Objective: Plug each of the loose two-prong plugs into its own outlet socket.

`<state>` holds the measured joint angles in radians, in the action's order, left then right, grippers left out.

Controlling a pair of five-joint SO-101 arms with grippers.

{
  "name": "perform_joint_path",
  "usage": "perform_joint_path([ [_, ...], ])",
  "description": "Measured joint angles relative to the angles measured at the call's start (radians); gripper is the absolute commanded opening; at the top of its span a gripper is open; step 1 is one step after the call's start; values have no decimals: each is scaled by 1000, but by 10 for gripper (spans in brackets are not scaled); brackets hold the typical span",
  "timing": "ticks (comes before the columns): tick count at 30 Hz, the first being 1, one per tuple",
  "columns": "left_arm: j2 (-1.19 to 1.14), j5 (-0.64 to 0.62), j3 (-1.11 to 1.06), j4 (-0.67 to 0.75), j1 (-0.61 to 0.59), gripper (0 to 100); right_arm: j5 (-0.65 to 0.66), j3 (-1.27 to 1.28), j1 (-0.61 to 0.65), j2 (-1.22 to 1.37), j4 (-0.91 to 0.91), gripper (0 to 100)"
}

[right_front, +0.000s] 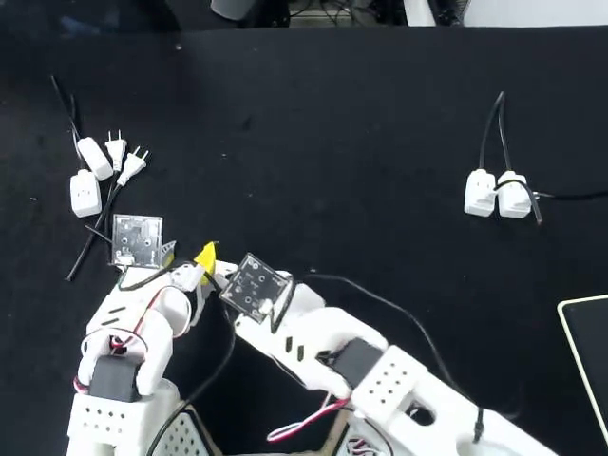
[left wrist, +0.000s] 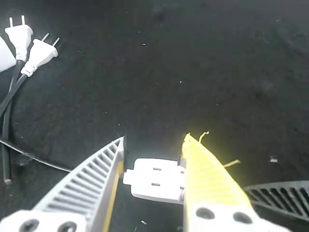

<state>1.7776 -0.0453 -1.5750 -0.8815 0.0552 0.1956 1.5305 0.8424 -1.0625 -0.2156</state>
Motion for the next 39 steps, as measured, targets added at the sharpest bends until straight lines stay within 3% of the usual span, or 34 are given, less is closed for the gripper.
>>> perform_joint_path([
  [10,2,-2,3,-14,0,195,2,15,0,-296,-235,11],
  [16,2,-2,3,-14,0,195,2,72,3,-420,-245,11],
  [28,3,-2,8,-14,-6,195,-5,74,-18,-434,-256,11],
  [33,-3,0,78,-92,-109,195,-66,69,-107,-465,-313,11],
  [39,-12,2,114,-124,-146,195,-91,20,-114,-379,-348,11],
])
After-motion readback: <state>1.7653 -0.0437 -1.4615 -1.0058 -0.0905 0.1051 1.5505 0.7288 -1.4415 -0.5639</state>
